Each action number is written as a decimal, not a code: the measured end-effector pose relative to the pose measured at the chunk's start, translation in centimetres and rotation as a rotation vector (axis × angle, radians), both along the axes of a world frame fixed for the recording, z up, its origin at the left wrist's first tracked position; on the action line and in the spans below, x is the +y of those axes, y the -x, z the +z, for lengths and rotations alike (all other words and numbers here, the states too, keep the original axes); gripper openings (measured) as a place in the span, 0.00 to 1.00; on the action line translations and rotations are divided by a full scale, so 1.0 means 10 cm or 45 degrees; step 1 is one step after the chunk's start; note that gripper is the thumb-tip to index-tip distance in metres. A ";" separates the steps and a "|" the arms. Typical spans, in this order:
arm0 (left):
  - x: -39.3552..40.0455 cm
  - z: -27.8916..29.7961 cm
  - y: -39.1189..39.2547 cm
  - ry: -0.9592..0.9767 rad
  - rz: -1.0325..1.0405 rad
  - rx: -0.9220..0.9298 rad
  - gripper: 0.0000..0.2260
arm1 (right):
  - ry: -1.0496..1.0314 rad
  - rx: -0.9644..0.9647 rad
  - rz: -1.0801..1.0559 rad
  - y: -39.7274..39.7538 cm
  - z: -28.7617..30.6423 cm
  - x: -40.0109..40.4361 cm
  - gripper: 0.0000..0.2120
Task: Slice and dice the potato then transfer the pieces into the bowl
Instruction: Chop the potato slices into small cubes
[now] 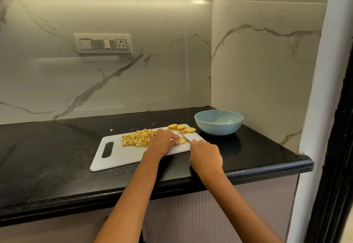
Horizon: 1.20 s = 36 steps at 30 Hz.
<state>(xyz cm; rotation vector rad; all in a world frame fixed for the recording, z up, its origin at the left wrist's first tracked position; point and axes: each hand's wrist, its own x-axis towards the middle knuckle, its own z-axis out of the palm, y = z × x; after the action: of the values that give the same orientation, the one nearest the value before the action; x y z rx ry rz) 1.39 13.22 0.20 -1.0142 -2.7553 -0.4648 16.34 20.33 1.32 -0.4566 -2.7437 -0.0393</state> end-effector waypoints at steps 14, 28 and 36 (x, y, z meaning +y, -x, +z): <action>-0.02 0.01 -0.02 -0.117 0.096 0.030 0.13 | -0.014 0.027 0.001 0.09 -0.01 -0.01 0.13; -0.02 0.01 -0.04 -0.109 0.112 0.007 0.14 | 0.069 0.068 -0.038 -0.01 -0.05 -0.20 0.14; -0.02 0.00 -0.02 -0.126 0.130 0.012 0.13 | 0.074 0.041 -0.024 -0.01 -0.03 -0.22 0.14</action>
<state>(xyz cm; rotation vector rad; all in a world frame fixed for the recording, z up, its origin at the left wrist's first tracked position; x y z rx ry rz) 1.57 13.06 0.21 -0.8458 -2.7294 -0.5729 16.45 18.17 1.05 -0.4948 -2.7146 0.0430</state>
